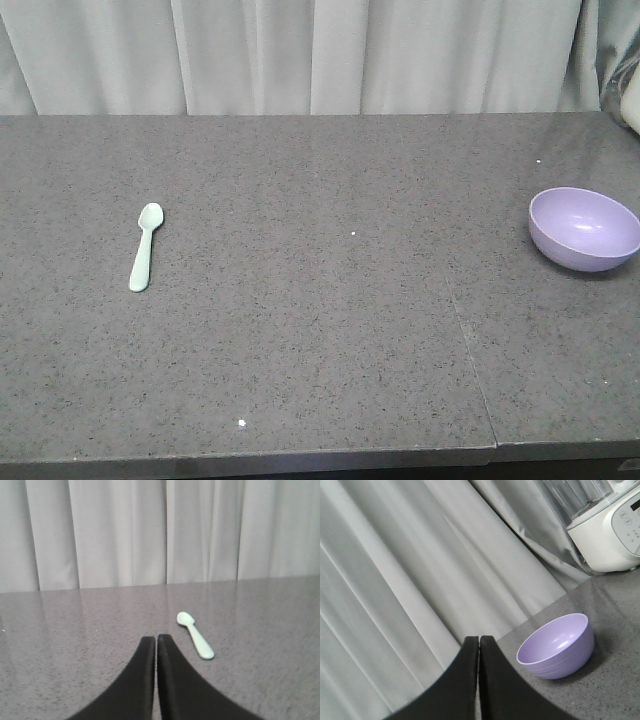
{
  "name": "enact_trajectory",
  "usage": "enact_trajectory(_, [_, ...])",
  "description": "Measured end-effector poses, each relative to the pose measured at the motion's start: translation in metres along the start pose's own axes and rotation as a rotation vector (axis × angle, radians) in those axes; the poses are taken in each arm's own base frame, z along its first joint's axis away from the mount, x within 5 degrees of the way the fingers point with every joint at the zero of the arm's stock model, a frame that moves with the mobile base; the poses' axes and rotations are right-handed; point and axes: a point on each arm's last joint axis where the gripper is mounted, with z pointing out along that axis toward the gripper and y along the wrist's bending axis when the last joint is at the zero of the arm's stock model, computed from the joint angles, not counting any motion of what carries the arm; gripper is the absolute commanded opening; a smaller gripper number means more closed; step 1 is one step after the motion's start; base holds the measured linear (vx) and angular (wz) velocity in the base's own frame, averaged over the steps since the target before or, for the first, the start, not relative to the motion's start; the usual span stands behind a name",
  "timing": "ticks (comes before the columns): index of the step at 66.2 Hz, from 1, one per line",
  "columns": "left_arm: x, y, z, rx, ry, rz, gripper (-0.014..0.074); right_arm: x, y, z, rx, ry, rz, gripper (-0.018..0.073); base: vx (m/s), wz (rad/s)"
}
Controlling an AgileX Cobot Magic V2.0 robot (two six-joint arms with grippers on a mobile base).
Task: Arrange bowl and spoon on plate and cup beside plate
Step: 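Lower the open left gripper over the pale green spoon handle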
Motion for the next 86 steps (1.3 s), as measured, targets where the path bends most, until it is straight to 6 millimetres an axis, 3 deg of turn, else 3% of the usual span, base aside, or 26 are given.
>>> enact_trajectory(17, [-0.007,0.001,0.0,0.012,-0.077,-0.624,-0.0006,0.003,-0.001,0.0,0.01,0.028,0.013,-0.0005,0.0,0.0])
enact_trajectory(37, [-0.008,0.002,0.0,0.014,-0.086,-0.807,-0.0006,0.014,-0.004,-0.001,0.048,0.156,0.017,-0.0005,0.0,0.0])
enact_trajectory(42, [-0.014,-0.001,-0.001,0.028,-0.056,-0.81,-0.0006,0.005,0.003,-0.001,0.04,0.175,0.001,-0.0005,0.0,0.0])
enact_trajectory(46, [-0.032,-0.004,-0.004,0.054,-0.077,-0.78,-0.0006,-0.01,0.015,-0.001,0.016,0.167,-0.045,-0.0005,0.0,0.0])
enact_trajectory(54, [-0.084,-0.011,-0.019,0.114,-0.141,-0.612,-0.0002,-0.05,0.043,-0.006,-0.032,0.164,-0.186,-0.0003,0.0,0.0])
enact_trajectory(63, [-0.126,-0.021,-0.034,0.142,-0.05,-0.408,0.0022,-0.093,0.074,-0.007,-0.07,0.197,-0.39,0.002,0.0,0.0])
enact_trajectory(74, [-0.147,-0.03,-0.017,0.147,0.29,-0.28,0.0141,-0.122,0.096,0.0,-0.106,0.23,-0.541,0.013,0.0,0.0])
enact_trajectory(86, [-0.156,-0.033,0.012,0.134,0.48,-0.266,0.0353,-0.128,0.101,0.003,-0.114,0.232,-0.582,0.0377,0.0,0.0])
